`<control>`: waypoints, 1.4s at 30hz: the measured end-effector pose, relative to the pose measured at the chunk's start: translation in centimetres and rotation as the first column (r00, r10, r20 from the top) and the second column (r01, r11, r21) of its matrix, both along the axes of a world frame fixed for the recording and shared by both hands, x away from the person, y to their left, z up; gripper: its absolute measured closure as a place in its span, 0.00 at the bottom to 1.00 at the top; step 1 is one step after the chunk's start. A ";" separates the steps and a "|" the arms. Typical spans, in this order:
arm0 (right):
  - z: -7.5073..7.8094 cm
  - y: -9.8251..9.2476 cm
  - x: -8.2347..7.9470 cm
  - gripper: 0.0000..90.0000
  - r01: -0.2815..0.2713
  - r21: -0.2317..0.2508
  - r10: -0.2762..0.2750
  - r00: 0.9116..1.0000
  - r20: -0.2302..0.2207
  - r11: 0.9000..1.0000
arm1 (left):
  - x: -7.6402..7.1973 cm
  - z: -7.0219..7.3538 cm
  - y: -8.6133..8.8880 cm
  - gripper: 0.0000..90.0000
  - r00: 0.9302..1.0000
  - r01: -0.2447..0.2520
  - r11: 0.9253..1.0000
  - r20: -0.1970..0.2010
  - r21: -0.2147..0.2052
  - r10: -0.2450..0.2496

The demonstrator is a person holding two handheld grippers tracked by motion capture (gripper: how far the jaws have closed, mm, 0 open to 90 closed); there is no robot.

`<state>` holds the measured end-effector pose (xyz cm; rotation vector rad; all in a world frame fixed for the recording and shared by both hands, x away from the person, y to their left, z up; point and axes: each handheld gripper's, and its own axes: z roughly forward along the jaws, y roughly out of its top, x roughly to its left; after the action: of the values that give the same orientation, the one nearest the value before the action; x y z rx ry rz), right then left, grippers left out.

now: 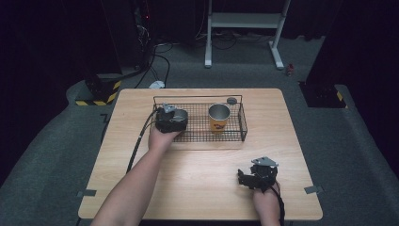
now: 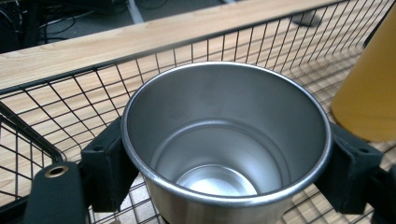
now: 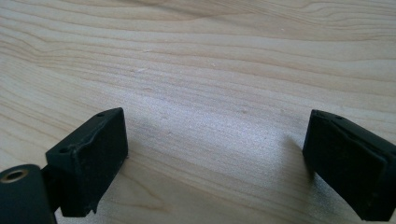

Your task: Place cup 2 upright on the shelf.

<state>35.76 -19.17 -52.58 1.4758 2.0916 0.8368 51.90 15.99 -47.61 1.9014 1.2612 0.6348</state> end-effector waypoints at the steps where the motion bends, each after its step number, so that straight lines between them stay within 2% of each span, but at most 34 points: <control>1: 0.0 0.0 0.0 0.07 -0.001 -0.001 0.001 1.000 0.000 1.000 | 0.1 0.0 -0.1 0.21 1.000 0.003 1.000 -0.005 0.001 -0.003; 5: 0.0 0.0 0.0 0.07 0.000 0.001 0.000 1.000 -0.001 1.000 | 0.4 0.3 -0.3 0.21 1.000 0.006 1.000 -0.030 0.012 -0.005; 10: 0.0 0.0 0.0 0.07 0.000 0.000 0.000 1.000 0.000 1.000 | 0.5 0.3 -0.5 0.21 0.999 0.001 1.000 -0.046 0.003 -0.001; 13: 0.0 0.0 0.0 0.07 0.000 -0.001 0.000 1.000 0.000 1.000 | 0.5 0.4 -0.4 0.21 0.998 0.001 1.000 -0.059 0.013 0.000; 17: 0.0 0.0 0.0 0.07 0.000 0.000 0.000 1.000 0.000 1.000 | 0.6 0.5 -0.1 0.21 0.997 -0.001 1.000 -0.083 0.001 0.001; 25: 0.0 0.0 0.0 0.07 -0.001 -0.001 0.001 1.000 0.001 1.000 | 0.6 0.7 0.0 0.20 0.994 0.002 1.000 -0.106 0.013 -0.001; 30: 0.0 0.0 0.0 0.07 -0.001 -0.001 0.001 1.000 0.001 1.000 | 0.8 0.8 0.3 0.14 0.993 -0.002 1.000 -0.116 0.019 0.004; 34: 0.0 0.0 0.0 0.07 -0.001 0.000 0.001 1.000 -0.001 1.000 | 1.1 0.9 0.3 0.04 0.988 -0.011 1.000 -0.156 0.016 0.014; 36: 0.0 0.0 0.0 0.07 -0.001 -0.001 0.001 1.000 0.001 1.000 | 1.0 1.1 0.2 0.01 0.988 -0.016 1.000 -0.153 0.024 0.020; 39: 0.0 0.0 0.0 0.07 -0.005 -0.003 0.005 1.000 0.002 1.000 | 0.8 1.5 0.3 0.00 0.992 -0.014 0.999 -0.129 0.037 0.018; 42: 0.0 0.0 0.0 0.07 -0.001 -0.001 0.001 1.000 0.001 1.000 | 0.6 2.0 0.4 0.00 0.995 -0.019 0.999 -0.101 0.028 0.021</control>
<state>35.76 -19.18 -52.58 1.4740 2.0921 0.8364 52.50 16.39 -45.63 1.9667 1.3433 0.5740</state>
